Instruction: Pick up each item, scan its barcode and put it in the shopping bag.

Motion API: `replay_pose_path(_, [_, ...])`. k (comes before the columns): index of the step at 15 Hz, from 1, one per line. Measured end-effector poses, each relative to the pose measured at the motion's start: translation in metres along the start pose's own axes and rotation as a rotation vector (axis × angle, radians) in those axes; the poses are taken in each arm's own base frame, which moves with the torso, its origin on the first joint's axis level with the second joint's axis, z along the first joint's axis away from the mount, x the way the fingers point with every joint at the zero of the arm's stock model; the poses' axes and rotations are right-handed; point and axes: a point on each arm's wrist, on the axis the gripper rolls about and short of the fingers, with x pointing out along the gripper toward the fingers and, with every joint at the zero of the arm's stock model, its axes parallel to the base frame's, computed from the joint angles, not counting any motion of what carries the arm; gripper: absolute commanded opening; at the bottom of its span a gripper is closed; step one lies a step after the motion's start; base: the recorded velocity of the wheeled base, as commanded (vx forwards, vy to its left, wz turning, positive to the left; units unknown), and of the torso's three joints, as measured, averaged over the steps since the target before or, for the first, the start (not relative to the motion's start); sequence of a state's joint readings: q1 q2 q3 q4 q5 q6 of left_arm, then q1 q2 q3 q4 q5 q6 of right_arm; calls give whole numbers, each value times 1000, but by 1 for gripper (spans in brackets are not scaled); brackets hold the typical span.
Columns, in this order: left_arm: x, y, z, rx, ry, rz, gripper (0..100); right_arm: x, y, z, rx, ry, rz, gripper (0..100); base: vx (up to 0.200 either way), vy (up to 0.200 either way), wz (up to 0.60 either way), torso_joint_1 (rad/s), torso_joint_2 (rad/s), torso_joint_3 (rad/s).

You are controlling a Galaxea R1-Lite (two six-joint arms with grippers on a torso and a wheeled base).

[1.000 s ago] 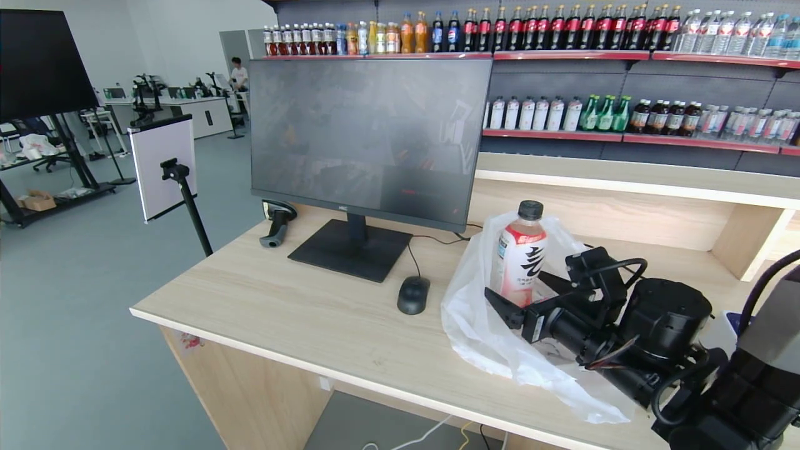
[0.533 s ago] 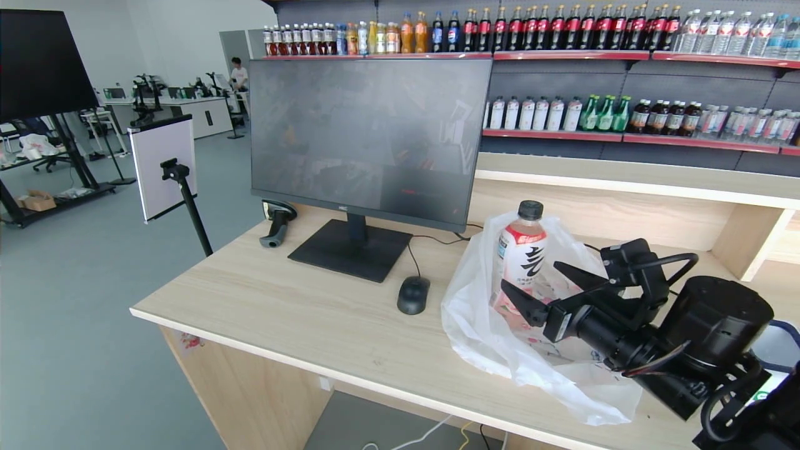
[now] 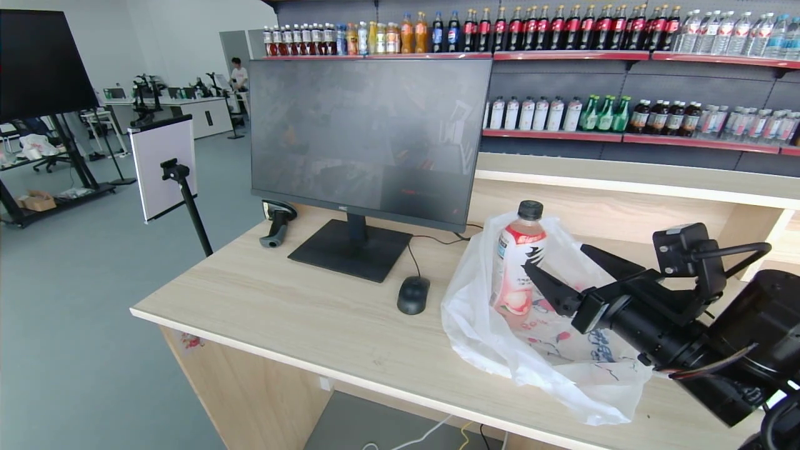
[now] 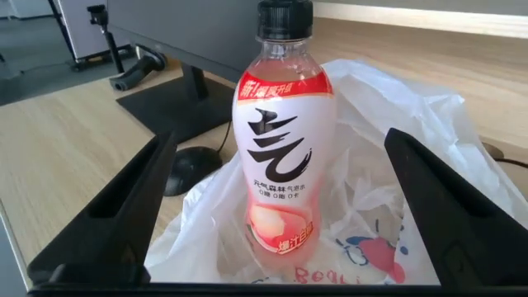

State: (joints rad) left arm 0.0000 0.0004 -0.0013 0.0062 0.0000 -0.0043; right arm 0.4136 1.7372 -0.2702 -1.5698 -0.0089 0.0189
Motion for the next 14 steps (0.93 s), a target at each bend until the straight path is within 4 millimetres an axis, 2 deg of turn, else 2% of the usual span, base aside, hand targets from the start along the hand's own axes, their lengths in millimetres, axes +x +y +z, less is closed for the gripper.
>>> replay_pose_path(11, [0,0,0,-1,0,0,100,0,-7,8,1,-38,-26,100,0,0,-600,4,3,2])
replay_pose_path(14, [0,0,0,0,-1,0,100,0,-7,8,0,-38,-26,100,0,0,0,0,0,0])
